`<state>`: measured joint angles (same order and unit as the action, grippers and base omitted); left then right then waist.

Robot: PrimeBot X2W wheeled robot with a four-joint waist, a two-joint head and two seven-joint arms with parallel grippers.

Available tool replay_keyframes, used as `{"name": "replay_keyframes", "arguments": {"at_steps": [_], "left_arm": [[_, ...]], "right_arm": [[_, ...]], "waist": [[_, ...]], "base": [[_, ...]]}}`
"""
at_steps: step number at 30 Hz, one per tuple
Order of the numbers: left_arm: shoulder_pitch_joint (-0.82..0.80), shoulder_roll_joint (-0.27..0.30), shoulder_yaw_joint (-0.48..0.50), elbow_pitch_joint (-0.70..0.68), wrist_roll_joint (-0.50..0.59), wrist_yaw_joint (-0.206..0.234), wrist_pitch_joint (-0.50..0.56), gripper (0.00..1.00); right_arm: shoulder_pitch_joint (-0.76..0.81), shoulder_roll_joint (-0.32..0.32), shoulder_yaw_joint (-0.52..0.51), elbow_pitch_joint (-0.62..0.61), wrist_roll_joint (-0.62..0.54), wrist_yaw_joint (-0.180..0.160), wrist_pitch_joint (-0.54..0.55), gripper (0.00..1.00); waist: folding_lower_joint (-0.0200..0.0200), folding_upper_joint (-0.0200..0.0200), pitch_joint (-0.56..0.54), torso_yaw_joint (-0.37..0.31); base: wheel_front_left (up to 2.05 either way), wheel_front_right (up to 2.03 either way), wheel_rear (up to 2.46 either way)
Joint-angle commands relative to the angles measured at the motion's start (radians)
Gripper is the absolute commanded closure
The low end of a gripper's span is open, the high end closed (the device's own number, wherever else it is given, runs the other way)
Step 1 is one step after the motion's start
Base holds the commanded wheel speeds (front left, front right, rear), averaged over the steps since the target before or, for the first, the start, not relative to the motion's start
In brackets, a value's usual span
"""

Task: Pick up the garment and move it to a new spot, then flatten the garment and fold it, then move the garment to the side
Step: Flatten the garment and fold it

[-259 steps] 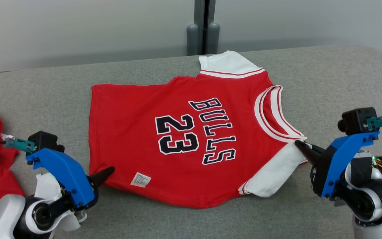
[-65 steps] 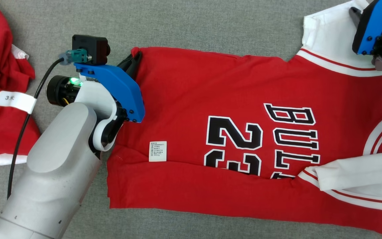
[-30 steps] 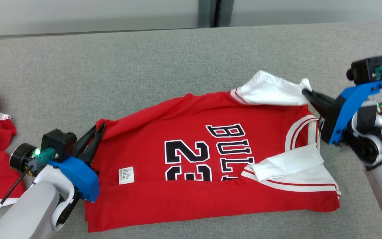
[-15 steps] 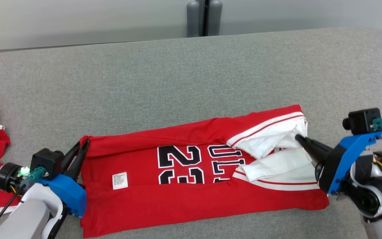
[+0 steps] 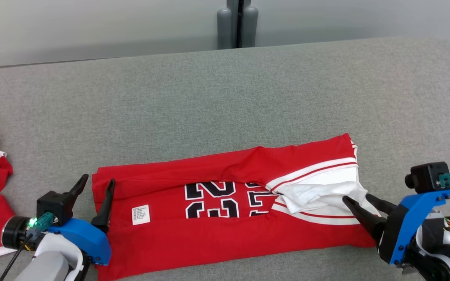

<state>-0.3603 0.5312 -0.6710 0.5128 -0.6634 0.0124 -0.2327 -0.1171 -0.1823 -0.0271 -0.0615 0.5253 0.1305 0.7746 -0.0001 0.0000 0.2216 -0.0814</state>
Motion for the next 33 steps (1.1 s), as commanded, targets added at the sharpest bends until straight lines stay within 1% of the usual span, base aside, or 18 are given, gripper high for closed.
{"name": "replay_keyframes", "arguments": {"at_steps": [1,3,7,11,14,15,19,27,33], "left_arm": [[0.02,-0.013,0.021,-0.011,-0.018,0.017,-0.013,0.0],[0.04,-0.027,0.049,-0.028,-0.037,0.034,-0.021,0.0],[0.089,-0.067,0.134,-0.085,-0.072,0.082,-0.032,0.0],[0.148,-0.113,0.266,-0.177,-0.056,0.11,-0.033,0.0],[0.186,-0.142,0.319,-0.219,-0.007,0.099,-0.033,0.0],[0.186,-0.142,0.319,-0.219,-0.007,0.099,-0.033,0.0],[0.211,-0.161,0.351,-0.236,0.051,0.088,-0.033,0.0],[0.23,-0.18,0.392,-0.247,0.091,0.068,-0.033,0.0],[0.231,-0.165,0.381,-0.25,0.112,0.061,-0.018,0.0]], "right_arm": [[0.025,0.007,-0.014,-0.017,-0.019,0.001,0.004,0.0],[0.045,0.015,-0.026,-0.033,-0.036,0.001,0.002,0.0],[0.067,0.03,-0.055,-0.065,-0.075,0.001,-0.048,0.0],[0.068,0.08,-0.126,-0.052,-0.11,0.001,-0.119,0.0],[0.052,0.102,-0.148,-0.028,-0.136,0.001,-0.146,0.0],[0.052,0.102,-0.148,-0.028,-0.136,0.001,-0.146,0.0],[0.018,0.117,-0.183,0.027,-0.149,0.001,-0.174,0.0],[-0.078,0.128,-0.233,0.203,-0.201,0.001,-0.259,0.0],[-0.166,0.131,-0.233,0.376,-0.254,0.001,-0.277,0.0]], "waist": [[0.0001,0.0,-0.008,0.007],[0.0001,0.0,-0.015,0.014],[0.0001,0.0,-0.035,0.027],[0.0001,0.0,-0.057,0.039],[0.0001,0.0,-0.07,0.045],[0.0001,0.0,-0.07,0.045],[0.0001,0.0,-0.088,0.051],[0.0001,0.0,-0.108,0.071],[0.0001,0.0,-0.102,0.087]], "base": [[0.0,0.0,0.0],[0.0,0.0,0.0],[0.0,0.0,0.0],[0.0,0.0,0.0],[0.0,0.0,0.0],[0.0,0.0,0.0],[0.0,0.0,0.0],[0.0,0.0,0.0],[0.0,0.0,0.0]]}}
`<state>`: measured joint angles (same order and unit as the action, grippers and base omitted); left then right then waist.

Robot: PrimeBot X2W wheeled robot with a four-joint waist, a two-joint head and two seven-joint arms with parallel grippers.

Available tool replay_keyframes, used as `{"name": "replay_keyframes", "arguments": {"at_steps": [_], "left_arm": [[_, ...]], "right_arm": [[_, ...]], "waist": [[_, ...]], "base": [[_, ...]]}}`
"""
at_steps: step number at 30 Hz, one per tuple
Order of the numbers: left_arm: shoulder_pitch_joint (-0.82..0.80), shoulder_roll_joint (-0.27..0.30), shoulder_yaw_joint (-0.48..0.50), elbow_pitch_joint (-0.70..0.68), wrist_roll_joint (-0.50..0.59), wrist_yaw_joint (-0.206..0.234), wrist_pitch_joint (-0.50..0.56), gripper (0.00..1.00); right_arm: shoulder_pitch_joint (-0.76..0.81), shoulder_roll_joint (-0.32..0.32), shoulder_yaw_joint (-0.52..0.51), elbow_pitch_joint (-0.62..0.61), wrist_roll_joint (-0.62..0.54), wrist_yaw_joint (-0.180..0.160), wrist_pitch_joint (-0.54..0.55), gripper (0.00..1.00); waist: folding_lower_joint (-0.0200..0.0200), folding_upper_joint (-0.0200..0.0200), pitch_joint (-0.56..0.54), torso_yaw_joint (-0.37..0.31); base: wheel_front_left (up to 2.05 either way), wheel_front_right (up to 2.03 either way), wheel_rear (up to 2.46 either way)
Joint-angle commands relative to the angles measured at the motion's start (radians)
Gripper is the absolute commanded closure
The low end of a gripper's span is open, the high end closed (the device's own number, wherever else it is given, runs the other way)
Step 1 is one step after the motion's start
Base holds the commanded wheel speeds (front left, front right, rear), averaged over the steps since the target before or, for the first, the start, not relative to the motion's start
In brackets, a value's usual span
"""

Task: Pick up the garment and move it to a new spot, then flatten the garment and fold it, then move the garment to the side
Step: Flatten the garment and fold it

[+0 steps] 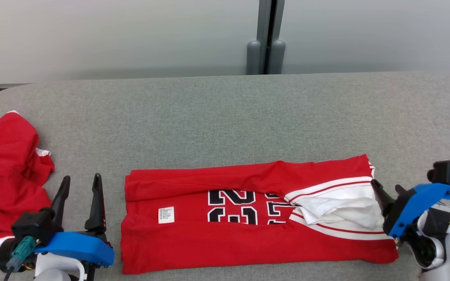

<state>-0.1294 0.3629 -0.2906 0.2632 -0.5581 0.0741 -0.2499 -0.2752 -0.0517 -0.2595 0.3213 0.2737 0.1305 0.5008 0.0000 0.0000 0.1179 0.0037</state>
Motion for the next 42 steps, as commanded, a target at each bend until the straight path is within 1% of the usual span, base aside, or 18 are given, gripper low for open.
{"name": "replay_keyframes", "arguments": {"at_steps": [1,4,11,14,15,16,17,23,27,31,38,40,42], "left_arm": [[-0.003,0.007,-0.004,0.001,0.009,0.004,0.011,0.0],[-0.018,0.015,-0.012,0.0,0.016,0.012,0.039,0.0],[-0.036,0.023,-0.03,-0.008,0.023,0.012,0.064,0.0],[-0.038,0.022,-0.033,-0.007,0.02,0.01,0.062,0.0],[-0.036,0.021,-0.034,-0.006,0.018,0.009,0.06,0.0],[-0.035,0.02,-0.034,-0.004,0.016,0.008,0.058,0.0],[-0.033,0.02,-0.034,-0.003,0.014,0.008,0.056,0.0],[-0.018,0.025,-0.024,-0.001,0.002,0.013,0.049,0.0],[-0.003,0.031,-0.015,-0.005,-0.003,0.021,0.042,0.0],[0.008,0.037,-0.011,-0.013,-0.006,0.022,0.036,0.0],[0.021,0.041,-0.012,-0.024,-0.01,0.028,0.033,0.0],[0.022,0.042,-0.015,-0.027,-0.01,0.028,0.034,0.0],[0.022,0.042,-0.018,-0.028,-0.011,0.028,0.034,0.0]], "right_arm": [[-0.022,0.001,0.002,0.024,-0.013,0.001,-0.006,0.0],[-0.056,0.001,0.014,0.112,-0.038,0.001,0.007,0.0],[-0.102,0.0,0.002,0.252,-0.145,0.001,0.014,0.0],[-0.101,0.005,0.036,0.316,-0.143,0.001,0.049,0.0],[-0.099,0.008,0.05,0.327,-0.135,0.001,0.062,0.05],[-0.097,0.011,0.062,0.33,-0.13,0.002,0.066,0.6],[-0.097,0.012,0.069,0.326,-0.127,0.002,0.063,1.0],[-0.099,-0.001,0.079,0.247,-0.084,0.001,0.032,1.0],[-0.079,-0.047,0.07,0.165,-0.062,0.0,0.035,1.0],[-0.04,-0.087,0.024,0.071,-0.049,0.0,0.052,1.0],[0.025,-0.155,-0.077,-0.075,-0.095,0.0,0.09,1.0],[0.035,-0.165,-0.094,-0.11,-0.114,0.001,0.096,1.0],[0.042,-0.159,-0.099,-0.143,-0.131,0.001,0.11,1.0]], "waist": [[0.0,0.0,0.004,0.005],[0.0,0.0,0.011,0.015],[0.0,0.0,0.023,0.034],[0.0,0.0,0.025,0.035],[0.0,0.0,0.025,0.034],[0.0,0.0,0.025,0.033],[0.0,0.0,0.025,0.031],[0.0,0.0,0.022,0.012],[0.0,0.0,0.019,-0.003],[0.0,0.0,0.015,-0.013],[0.0,0.0,0.012,-0.025],[0.0,0.0,0.011,-0.026],[0.0,0.0,0.008,-0.025]], "base": [[0.0,0.0,0.0],[0.0,0.0,0.0],[0.0,0.0,0.0],[0.0,0.0,0.0],[0.0,0.0,0.0],[0.0,0.0,0.0],[0.0,0.0,0.0],[0.0,0.0,0.0],[0.0,0.0,0.0],[0.0,0.0,0.0],[0.0,0.0,0.0],[0.0,0.0,0.0],[0.0,0.0,0.0]]}}
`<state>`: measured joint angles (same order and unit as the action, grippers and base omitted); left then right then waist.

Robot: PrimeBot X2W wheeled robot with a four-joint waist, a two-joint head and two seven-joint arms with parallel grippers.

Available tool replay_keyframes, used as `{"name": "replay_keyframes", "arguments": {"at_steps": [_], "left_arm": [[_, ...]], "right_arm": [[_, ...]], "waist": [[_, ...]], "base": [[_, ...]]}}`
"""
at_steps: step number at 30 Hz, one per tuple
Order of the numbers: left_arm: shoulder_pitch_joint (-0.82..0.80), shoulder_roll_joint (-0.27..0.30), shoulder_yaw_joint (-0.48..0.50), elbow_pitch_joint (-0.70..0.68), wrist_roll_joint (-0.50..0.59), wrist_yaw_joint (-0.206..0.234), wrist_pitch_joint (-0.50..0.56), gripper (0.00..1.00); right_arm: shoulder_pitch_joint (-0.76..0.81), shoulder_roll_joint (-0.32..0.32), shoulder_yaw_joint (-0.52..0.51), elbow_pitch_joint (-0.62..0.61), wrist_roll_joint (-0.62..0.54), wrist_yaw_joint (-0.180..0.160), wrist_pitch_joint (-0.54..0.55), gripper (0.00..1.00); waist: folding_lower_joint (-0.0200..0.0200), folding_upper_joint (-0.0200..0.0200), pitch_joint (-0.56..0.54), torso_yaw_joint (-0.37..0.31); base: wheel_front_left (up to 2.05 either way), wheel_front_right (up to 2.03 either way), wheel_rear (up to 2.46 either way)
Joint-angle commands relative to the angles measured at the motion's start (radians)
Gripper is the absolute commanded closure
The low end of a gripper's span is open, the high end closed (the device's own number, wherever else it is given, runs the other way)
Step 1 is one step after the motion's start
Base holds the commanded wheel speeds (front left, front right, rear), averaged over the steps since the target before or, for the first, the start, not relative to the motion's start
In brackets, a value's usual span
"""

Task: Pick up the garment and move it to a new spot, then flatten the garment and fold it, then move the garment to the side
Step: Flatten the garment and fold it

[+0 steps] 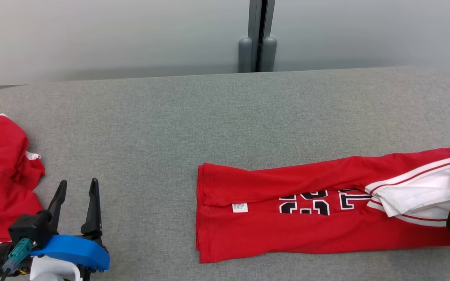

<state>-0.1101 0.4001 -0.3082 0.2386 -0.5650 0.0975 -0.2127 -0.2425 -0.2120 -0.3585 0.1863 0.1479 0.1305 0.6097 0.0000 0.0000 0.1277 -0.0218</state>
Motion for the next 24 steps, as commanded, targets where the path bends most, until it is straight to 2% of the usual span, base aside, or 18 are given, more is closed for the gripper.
{"name": "replay_keyframes", "arguments": {"at_steps": [1,7,13,17,18,24], "left_arm": [[0.002,0.005,-0.002,-0.002,-0.004,0.005,-0.003,0.0],[0.01,0.008,-0.006,-0.003,-0.004,0.006,-0.001,0.0],[0.004,0.016,-0.007,-0.015,-0.004,0.01,0.005,0.0],[-0.01,0.018,-0.01,-0.019,-0.003,0.012,0.006,0.0],[-0.01,0.018,-0.01,-0.019,-0.003,0.012,0.006,0.0],[-0.027,0.013,-0.02,-0.013,-0.003,0.004,0.01,0.0]], "right_arm": [[0.016,0.01,0.003,-0.024,-0.011,0.001,0.009,1.0],[0.064,0.08,0.102,-0.139,0.001,0.001,0.064,1.0],[0.063,0.126,0.305,-0.208,0.028,0.001,0.09,1.0],[0.019,0.146,0.467,-0.18,0.058,0.001,0.071,1.0],[0.019,0.146,0.467,-0.18,0.058,0.001,0.071,1.0],[-0.072,0.161,0.643,-0.04,0.125,0.001,0.015,1.0]], "waist": [[0.0,0.0,-0.004,0.002],[0.0,0.0,-0.018,0.009],[0.0,0.0,-0.014,0.017],[0.0,0.0,-0.006,0.023],[0.0,0.0,-0.006,0.023],[0.0,0.0,0.003,0.043]], "base": [[0.0,0.0,0.0],[0.0,0.0,0.0],[0.0,0.0,0.0],[0.0,0.0,0.0],[0.0,0.0,0.0],[0.0,0.0,0.0]]}}
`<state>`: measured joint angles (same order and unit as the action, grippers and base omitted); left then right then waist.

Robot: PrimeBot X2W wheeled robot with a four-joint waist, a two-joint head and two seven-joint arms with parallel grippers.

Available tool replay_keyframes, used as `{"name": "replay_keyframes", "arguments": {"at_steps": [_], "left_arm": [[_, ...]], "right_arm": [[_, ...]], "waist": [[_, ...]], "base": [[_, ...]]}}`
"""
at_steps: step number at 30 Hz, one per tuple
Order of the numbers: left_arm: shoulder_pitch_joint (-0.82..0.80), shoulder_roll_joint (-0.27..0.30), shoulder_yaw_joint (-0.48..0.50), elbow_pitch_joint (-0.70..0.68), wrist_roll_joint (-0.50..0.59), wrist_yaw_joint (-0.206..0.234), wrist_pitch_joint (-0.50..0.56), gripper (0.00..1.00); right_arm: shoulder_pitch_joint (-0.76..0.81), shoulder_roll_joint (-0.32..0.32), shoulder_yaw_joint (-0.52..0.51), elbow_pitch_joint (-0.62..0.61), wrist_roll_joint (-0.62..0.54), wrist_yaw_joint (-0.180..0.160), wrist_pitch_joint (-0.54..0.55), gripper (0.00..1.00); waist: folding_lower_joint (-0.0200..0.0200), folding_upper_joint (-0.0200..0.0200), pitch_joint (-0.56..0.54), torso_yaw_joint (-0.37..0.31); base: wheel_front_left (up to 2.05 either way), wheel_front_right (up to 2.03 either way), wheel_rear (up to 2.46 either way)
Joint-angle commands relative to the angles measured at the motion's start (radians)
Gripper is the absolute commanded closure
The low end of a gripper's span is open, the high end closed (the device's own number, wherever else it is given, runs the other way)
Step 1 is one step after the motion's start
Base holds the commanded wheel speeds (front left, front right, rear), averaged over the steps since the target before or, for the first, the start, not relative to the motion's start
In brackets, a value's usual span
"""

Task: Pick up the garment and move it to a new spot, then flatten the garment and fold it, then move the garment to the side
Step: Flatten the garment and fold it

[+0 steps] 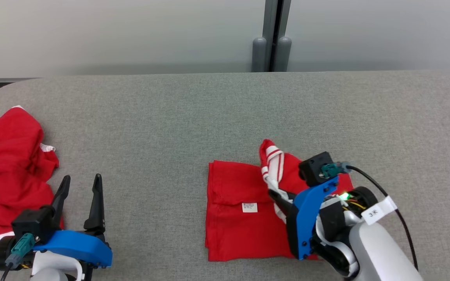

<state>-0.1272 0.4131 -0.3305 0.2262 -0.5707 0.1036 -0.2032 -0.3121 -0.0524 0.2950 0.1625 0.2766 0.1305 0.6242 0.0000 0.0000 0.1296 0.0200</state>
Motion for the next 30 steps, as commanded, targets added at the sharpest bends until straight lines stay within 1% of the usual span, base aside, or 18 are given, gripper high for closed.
{"name": "replay_keyframes", "arguments": {"at_steps": [1,6,12,17,21,22,23,24,28,30], "left_arm": [[-0.014,-0.001,-0.001,0.001,0.004,-0.004,0.001,0.0],[-0.028,-0.002,-0.009,0.01,0.006,-0.009,-0.001,0.0],[-0.041,-0.003,-0.016,0.023,0.003,-0.015,-0.003,0.0],[-0.047,-0.009,-0.024,0.037,0.0,-0.022,-0.008,0.0],[-0.049,-0.013,-0.029,0.048,-0.001,-0.026,-0.012,0.0],[-0.051,-0.014,-0.031,0.05,-0.002,-0.026,-0.012,0.0],[-0.052,-0.015,-0.032,0.053,-0.001,-0.027,-0.013,0.0],[-0.054,-0.017,-0.032,0.055,-0.002,-0.027,-0.015,0.0],[-0.056,-0.016,-0.031,0.061,-0.005,-0.027,-0.02,0.0],[-0.051,-0.013,-0.029,0.062,-0.007,-0.026,-0.022,0.0]], "right_arm": [[-0.018,0.002,0.014,0.012,0.013,0.001,-0.009,1.0],[-0.106,0.002,0.109,0.144,0.099,0.001,-0.082,1.0],[-0.201,0.002,0.203,0.302,0.163,0.001,-0.143,1.0],[-0.252,0.002,0.269,0.398,0.218,0.001,-0.189,1.0],[-0.282,0.002,0.316,0.448,0.271,0.001,-0.226,1.0],[-0.287,0.002,0.326,0.458,0.288,0.001,-0.237,0.7],[-0.29,0.002,0.334,0.465,0.304,0.001,-0.249,0.18],[-0.293,0.002,0.341,0.47,0.325,0.001,-0.263,0.0],[-0.309,0.002,0.361,0.458,0.43,0.001,-0.318,0.0],[-0.313,0.002,0.362,0.431,0.493,0.001,-0.357,0.0]], "waist": [[0.0,0.0,0.002,0.006],[0.0,0.0,0.01,0.023],[0.0,0.0,0.018,0.037],[0.0,0.0,0.021,0.046],[0.0,0.0,0.021,0.052],[0.0,0.0,0.021,0.053],[0.0,0.0,0.021,0.054],[0.0,0.0,0.02,0.056],[0.0,0.0,0.013,0.058],[0.0,0.0,0.008,0.055]], "base": [[0.0,0.0,0.0],[0.0,0.0,0.0],[0.0,0.0,0.0],[0.0,0.0,0.0],[0.0,0.0,0.0],[0.0,0.0,0.0],[0.0,0.0,0.0],[0.0,0.0,0.0],[0.0,0.0,0.0],[0.0,0.0,0.0]]}}
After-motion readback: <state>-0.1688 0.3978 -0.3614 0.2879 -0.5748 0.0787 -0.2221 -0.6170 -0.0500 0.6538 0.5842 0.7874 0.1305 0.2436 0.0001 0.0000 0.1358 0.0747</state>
